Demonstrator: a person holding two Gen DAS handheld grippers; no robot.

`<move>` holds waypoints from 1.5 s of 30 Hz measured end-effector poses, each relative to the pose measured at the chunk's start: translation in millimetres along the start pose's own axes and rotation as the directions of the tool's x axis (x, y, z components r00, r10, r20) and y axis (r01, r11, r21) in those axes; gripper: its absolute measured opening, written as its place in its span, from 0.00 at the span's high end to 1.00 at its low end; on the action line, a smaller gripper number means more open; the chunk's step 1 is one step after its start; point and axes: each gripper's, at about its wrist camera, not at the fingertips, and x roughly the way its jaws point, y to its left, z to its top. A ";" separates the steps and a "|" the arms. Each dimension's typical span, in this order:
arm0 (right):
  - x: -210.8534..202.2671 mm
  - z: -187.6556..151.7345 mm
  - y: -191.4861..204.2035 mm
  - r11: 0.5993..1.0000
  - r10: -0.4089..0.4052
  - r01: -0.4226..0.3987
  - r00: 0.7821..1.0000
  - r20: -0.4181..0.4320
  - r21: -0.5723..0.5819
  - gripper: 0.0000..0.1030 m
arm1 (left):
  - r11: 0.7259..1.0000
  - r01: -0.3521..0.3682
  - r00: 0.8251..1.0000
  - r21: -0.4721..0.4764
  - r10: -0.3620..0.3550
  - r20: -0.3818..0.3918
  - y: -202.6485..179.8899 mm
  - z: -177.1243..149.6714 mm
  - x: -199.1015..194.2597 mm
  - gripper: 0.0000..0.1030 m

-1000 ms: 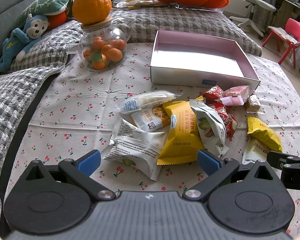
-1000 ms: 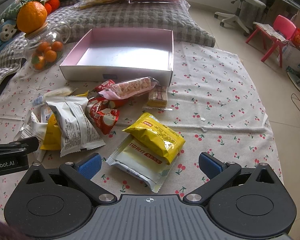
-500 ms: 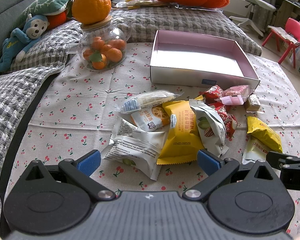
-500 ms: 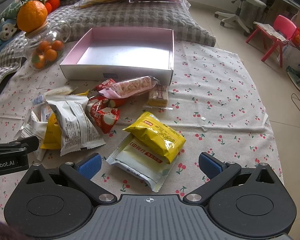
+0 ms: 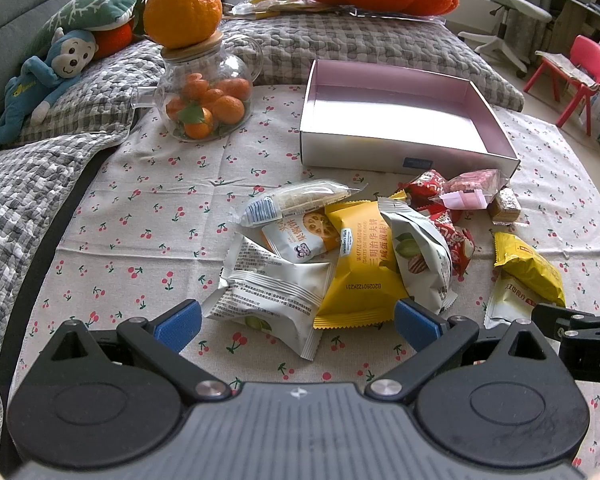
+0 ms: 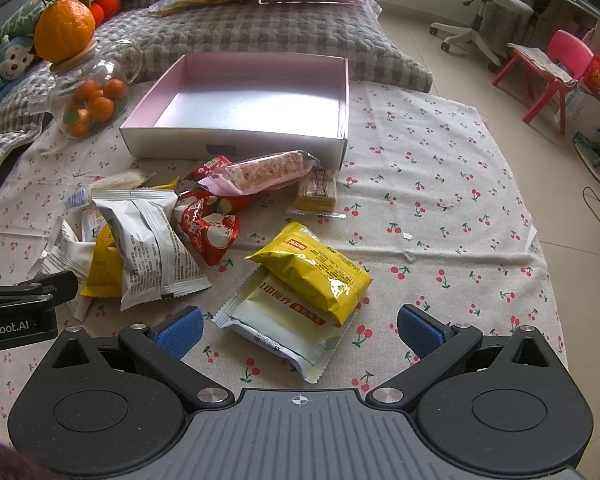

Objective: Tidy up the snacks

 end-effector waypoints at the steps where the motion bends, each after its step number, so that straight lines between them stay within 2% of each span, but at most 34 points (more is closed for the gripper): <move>1: -0.1 0.0 0.0 1.000 0.000 0.000 1.000 0.000 0.000 0.00 | 1.000 0.000 1.000 0.000 0.000 0.000 0.0 0.0 0.0 0.00; 22: -1.8 10.0 -11.1 1.000 -0.007 0.007 1.000 0.014 0.029 0.00 | 1.000 0.023 1.000 0.014 -0.023 -0.013 11.8 8.9 2.6 0.00; 27: 1.2 17.2 -22.8 0.998 0.000 0.000 1.000 0.006 0.064 0.00 | 0.998 0.059 0.998 0.008 -0.058 -0.028 24.4 16.7 9.0 0.00; 30: 6.1 22.2 -30.9 0.995 0.023 -0.022 1.000 -0.008 0.094 0.00 | 0.994 0.105 0.994 -0.010 -0.105 -0.042 33.8 22.5 15.5 0.01; 35: 14.3 32.1 -40.0 0.990 0.089 -0.089 0.996 0.002 0.112 0.00 | 0.985 0.167 0.985 -0.036 -0.168 -0.049 44.8 34.2 32.8 0.08; 40: 25.6 44.4 -49.7 0.969 0.159 -0.159 0.987 0.015 0.188 0.00 | 0.975 0.219 0.975 0.040 -0.218 -0.031 46.3 46.8 49.8 0.16; 45: 33.3 57.2 -51.6 0.947 0.206 -0.211 0.978 0.043 0.241 0.01 | 0.977 0.203 0.979 0.072 -0.202 -0.023 52.1 55.6 63.9 0.26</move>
